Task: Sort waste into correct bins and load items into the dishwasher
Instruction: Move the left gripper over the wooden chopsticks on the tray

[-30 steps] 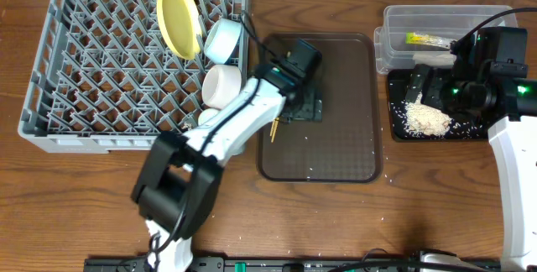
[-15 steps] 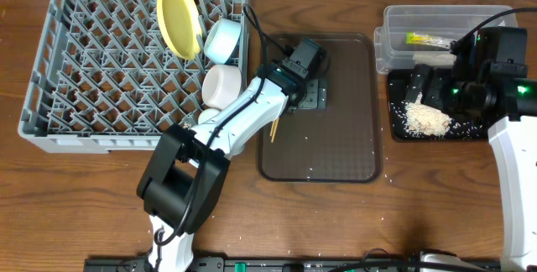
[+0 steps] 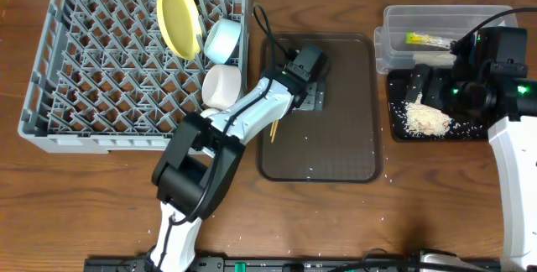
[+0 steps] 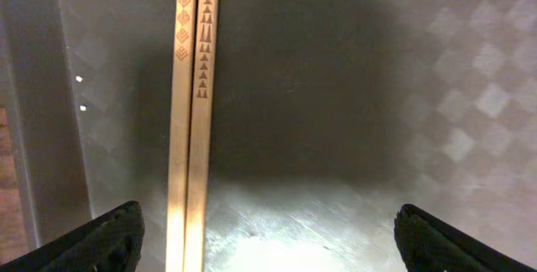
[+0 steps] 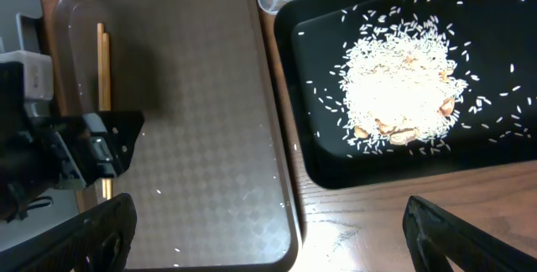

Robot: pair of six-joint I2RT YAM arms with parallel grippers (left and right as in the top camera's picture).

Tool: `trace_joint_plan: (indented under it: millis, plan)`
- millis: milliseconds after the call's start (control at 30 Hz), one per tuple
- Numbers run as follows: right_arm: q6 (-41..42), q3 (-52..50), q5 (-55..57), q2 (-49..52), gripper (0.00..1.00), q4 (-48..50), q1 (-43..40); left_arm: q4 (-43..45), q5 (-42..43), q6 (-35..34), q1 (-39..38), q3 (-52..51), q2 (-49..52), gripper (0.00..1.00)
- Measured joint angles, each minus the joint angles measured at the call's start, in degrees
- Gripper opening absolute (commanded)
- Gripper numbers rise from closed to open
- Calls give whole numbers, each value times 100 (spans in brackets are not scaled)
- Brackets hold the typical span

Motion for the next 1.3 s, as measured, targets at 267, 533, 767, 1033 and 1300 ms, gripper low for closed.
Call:
trace_joint_plan:
  millis: [267,533,767,1033,1300]
  plan:
    - [0,0,0,0,99,0,0,22,-22,238,20,0,39,97]
    - [0,0,0,0,99,0,0,28,81,236,22,0,39,97]
    - [0,0,0,0,99,0,0,28,153,144,20,0,39,97]
    - [0,0,0,0,99,-2,0,28,120,50,17,15,258,97]
    - [0,0,2,0,99,0,0,31,138,48,22,26,258,97]
